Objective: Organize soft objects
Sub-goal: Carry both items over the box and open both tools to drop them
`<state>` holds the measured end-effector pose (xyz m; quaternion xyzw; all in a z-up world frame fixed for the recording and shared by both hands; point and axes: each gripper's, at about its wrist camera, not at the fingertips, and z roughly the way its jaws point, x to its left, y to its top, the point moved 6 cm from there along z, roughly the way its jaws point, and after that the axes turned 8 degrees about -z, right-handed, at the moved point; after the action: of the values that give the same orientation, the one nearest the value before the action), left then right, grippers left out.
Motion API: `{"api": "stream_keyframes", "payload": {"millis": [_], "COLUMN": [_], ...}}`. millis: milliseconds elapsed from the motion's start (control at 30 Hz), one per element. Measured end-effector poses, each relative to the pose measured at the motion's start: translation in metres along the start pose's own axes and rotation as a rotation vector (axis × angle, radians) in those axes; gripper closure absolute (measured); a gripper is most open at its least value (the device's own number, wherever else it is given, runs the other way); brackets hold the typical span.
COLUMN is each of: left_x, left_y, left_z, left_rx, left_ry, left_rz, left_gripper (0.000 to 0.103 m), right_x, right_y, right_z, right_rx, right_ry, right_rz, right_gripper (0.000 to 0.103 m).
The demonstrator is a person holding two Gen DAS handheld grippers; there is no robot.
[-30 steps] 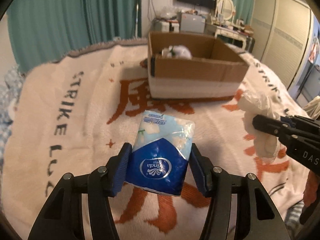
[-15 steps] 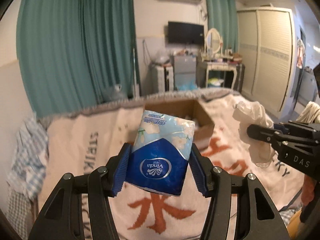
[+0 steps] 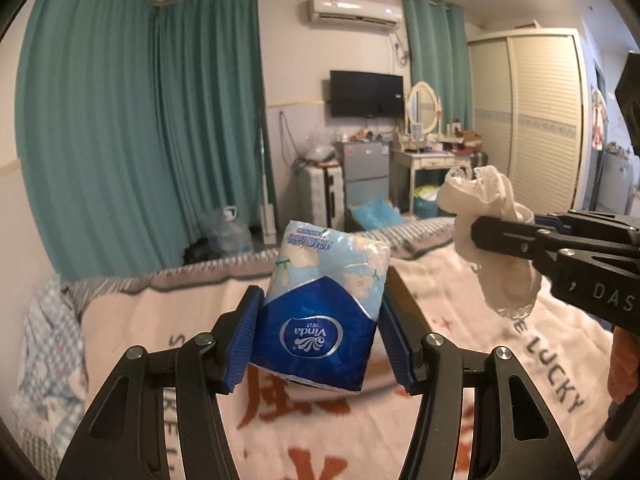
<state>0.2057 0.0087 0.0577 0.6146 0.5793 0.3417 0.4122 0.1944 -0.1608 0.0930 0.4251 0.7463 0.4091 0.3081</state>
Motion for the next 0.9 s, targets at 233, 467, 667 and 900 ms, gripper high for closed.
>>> {"api": "stream_keyframes", "payload": {"millis": [233, 467, 667, 900], "left_x": [-0.003, -0.008, -0.023, -0.033], "left_y": [-0.005, -0.043, -0.077, -0.079], "left_z": [0.093, 0.186, 0.223, 0.22], "left_rx": [0.075, 0.206, 0.264, 0.233], "left_ry": [0.007, -0.008, -0.021, -0.015], "left_rz": [-0.021, -0.038, 0.022, 0.065], "left_gripper": [0.047, 0.047, 0.047, 0.021], "right_x": [-0.04, -0.078, -0.095, -0.1], "right_y": [0.001, -0.041, -0.082, -0.085], "right_z": [0.102, 0.205, 0.258, 0.264], "right_rx": [0.073, 0.184, 0.234, 0.199], "right_ry": [0.011, 0.025, 0.039, 0.019], "right_rz": [0.032, 0.084, 0.124, 0.138], "right_gripper": [0.084, 0.084, 0.084, 0.04]}}
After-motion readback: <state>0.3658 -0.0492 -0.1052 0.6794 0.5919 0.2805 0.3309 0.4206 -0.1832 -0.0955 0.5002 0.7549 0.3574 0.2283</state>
